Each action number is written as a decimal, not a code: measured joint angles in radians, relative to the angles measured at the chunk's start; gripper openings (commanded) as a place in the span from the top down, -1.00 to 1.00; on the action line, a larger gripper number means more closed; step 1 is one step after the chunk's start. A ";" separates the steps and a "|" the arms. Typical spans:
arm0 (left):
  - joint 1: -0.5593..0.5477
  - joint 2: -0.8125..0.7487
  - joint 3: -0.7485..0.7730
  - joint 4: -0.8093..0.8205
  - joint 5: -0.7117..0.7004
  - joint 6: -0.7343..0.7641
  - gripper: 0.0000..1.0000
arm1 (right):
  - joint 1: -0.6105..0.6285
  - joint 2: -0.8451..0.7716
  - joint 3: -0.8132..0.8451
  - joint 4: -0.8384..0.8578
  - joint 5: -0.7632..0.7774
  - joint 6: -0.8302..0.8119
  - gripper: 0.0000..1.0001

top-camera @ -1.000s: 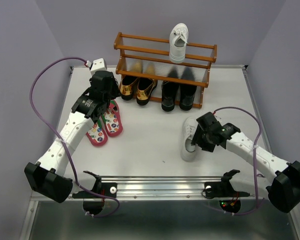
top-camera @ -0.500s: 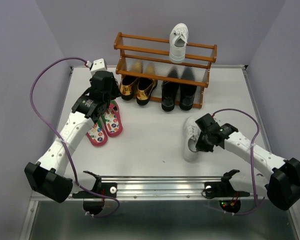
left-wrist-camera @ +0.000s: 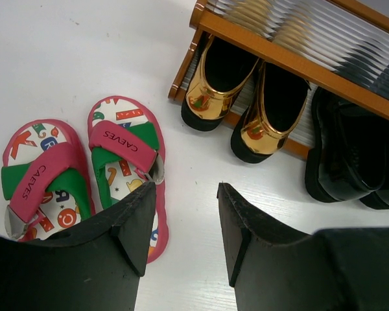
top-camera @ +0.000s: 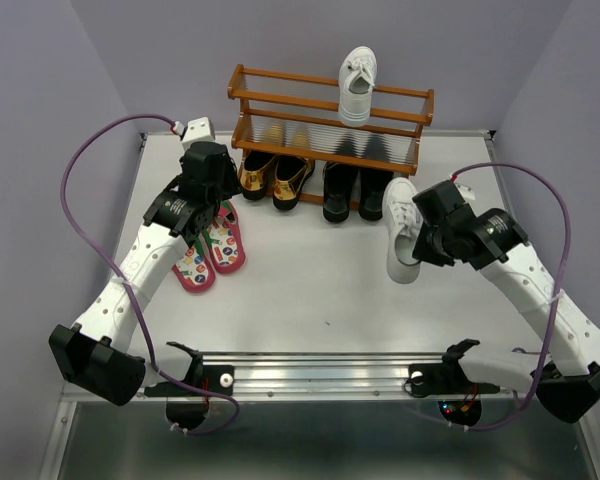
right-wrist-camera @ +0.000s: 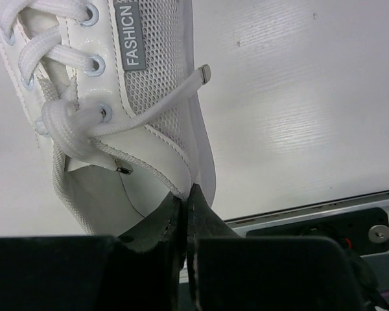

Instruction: Place and organize the shoes onto the shoe shelf

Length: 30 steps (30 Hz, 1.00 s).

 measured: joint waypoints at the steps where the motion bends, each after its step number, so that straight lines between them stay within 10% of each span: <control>1: 0.000 0.000 0.000 0.000 0.001 0.002 -0.08 | 0.000 0.009 0.047 -0.031 0.009 -0.014 0.99; 30: 0.000 -0.002 0.000 -0.002 -0.007 0.028 -0.08 | -0.033 0.574 1.053 0.071 0.266 -0.325 0.99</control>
